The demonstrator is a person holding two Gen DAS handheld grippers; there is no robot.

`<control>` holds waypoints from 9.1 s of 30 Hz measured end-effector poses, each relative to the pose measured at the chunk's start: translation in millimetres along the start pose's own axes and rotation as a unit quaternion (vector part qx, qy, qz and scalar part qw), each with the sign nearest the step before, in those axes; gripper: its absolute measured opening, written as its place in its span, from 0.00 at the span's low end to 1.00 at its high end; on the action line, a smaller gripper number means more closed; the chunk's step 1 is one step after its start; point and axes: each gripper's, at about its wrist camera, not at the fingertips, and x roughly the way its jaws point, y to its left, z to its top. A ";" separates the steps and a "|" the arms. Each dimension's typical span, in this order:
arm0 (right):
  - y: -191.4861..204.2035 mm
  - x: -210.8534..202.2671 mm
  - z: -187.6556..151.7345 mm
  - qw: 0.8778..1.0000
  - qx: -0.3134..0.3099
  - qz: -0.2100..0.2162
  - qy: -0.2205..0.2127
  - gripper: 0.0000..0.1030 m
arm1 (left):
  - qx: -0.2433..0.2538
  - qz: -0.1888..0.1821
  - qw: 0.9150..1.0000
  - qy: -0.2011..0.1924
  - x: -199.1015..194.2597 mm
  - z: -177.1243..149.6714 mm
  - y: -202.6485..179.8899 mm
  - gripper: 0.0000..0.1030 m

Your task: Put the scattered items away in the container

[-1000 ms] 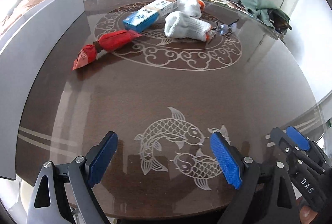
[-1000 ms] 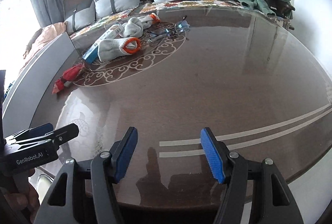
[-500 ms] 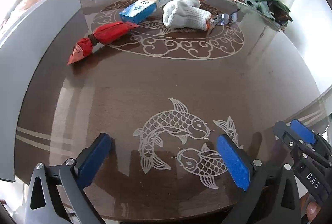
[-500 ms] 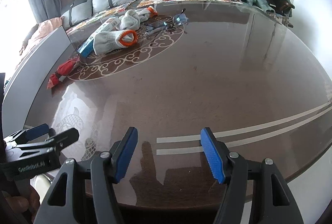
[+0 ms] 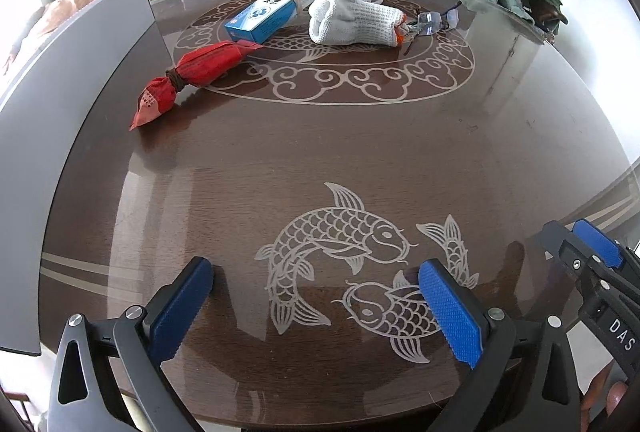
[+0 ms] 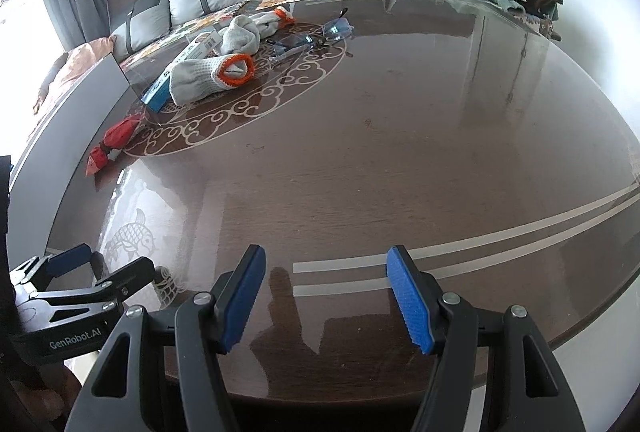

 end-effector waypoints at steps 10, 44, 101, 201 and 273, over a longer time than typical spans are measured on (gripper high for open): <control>9.7 2.9 0.1 0.999 -0.019 -0.029 0.006 0.63 | -0.001 0.001 1.000 -0.001 0.1 -0.2 -1.2 1.00; 16.3 6.9 -0.6 0.998 -0.031 -0.055 -0.001 0.66 | 0.010 -0.077 0.997 -0.020 -18.0 40.6 72.6 1.00; 18.7 11.1 1.8 0.997 -0.037 -0.061 -0.010 0.66 | 0.118 -0.089 0.987 0.059 62.1 138.2 76.7 1.00; 63.4 -24.8 19.7 0.988 -0.055 0.145 0.002 0.17 | -0.047 -0.150 0.987 0.010 -49.1 -3.1 57.3 0.24; 435.6 109.4 228.3 0.945 -0.088 0.313 0.022 0.56 | -0.345 -0.064 0.936 -0.024 -35.3 121.0 453.5 0.70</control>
